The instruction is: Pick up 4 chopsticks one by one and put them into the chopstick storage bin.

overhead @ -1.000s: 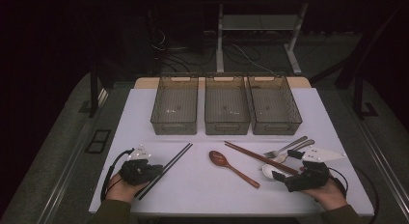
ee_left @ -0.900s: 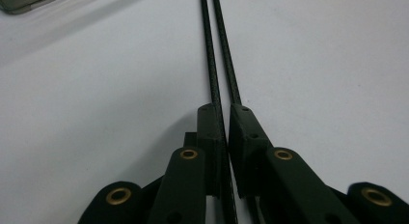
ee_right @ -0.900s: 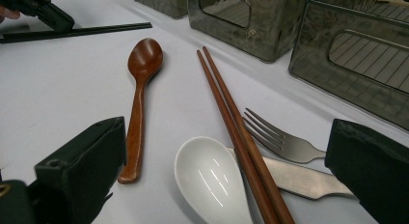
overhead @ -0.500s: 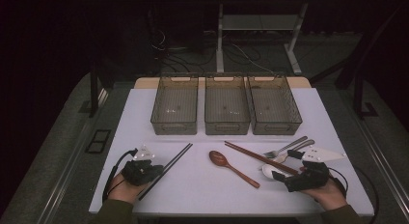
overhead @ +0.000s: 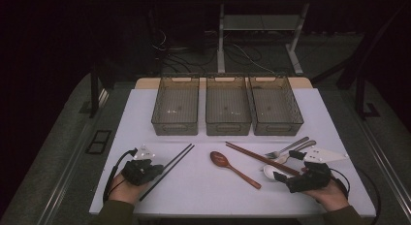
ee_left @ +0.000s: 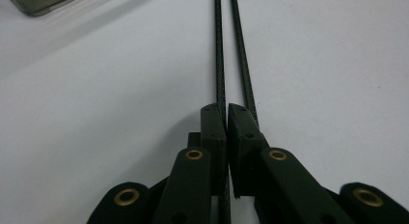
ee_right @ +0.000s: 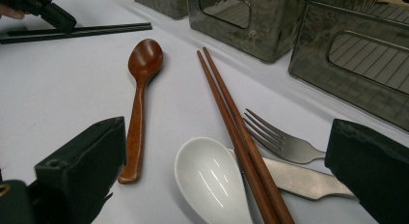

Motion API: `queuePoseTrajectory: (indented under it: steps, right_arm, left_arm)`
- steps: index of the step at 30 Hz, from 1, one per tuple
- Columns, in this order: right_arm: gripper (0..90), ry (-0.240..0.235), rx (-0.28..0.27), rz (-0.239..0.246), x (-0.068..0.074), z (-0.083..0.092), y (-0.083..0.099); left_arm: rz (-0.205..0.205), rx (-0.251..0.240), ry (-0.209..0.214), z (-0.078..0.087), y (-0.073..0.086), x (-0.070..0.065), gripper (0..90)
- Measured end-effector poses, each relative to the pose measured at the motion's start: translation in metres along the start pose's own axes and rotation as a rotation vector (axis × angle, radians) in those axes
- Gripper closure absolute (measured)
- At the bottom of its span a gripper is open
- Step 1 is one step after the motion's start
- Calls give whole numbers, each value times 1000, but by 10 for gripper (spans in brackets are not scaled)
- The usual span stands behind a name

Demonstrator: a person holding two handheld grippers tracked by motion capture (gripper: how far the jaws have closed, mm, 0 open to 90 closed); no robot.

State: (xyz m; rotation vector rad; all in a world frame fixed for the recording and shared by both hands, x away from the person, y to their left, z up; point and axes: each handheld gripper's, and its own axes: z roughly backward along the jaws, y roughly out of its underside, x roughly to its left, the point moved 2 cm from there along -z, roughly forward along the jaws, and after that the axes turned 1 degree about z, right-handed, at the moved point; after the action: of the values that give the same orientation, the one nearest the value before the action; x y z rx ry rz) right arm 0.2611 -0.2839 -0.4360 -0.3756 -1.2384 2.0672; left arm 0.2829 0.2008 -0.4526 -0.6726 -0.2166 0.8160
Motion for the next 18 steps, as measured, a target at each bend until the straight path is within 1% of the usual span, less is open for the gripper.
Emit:
queuePoseTrajectory:
  steps: [4, 6, 7, 9, 15, 18]
  right_arm:
    - [14, -1, 0, 1, 0, 0, 0]
    - [14, -2, 2, 1, 0, 0, 0]
    - [14, -3, 3, 2, 0, 0, 0]
    - [14, -10, 2, -5, 1, -1, 0]
    - [14, -21, 8, 6, 3, -5, 2]
    - [14, -23, 19, -9, 1, -9, 3]
  left_arm:
    - [9, -3, 10, 1, 0, 2, 856]
    - [3, -5, 11, 2, -1, 2, 856]
    - [-1, -14, 14, 3, -1, 2, 856]
    - [-11, -10, 18, 4, -2, 4, 856]
    - [-12, -16, 31, 6, -2, 5, 856]
    - [-14, -23, 42, 7, -3, 5, 856]
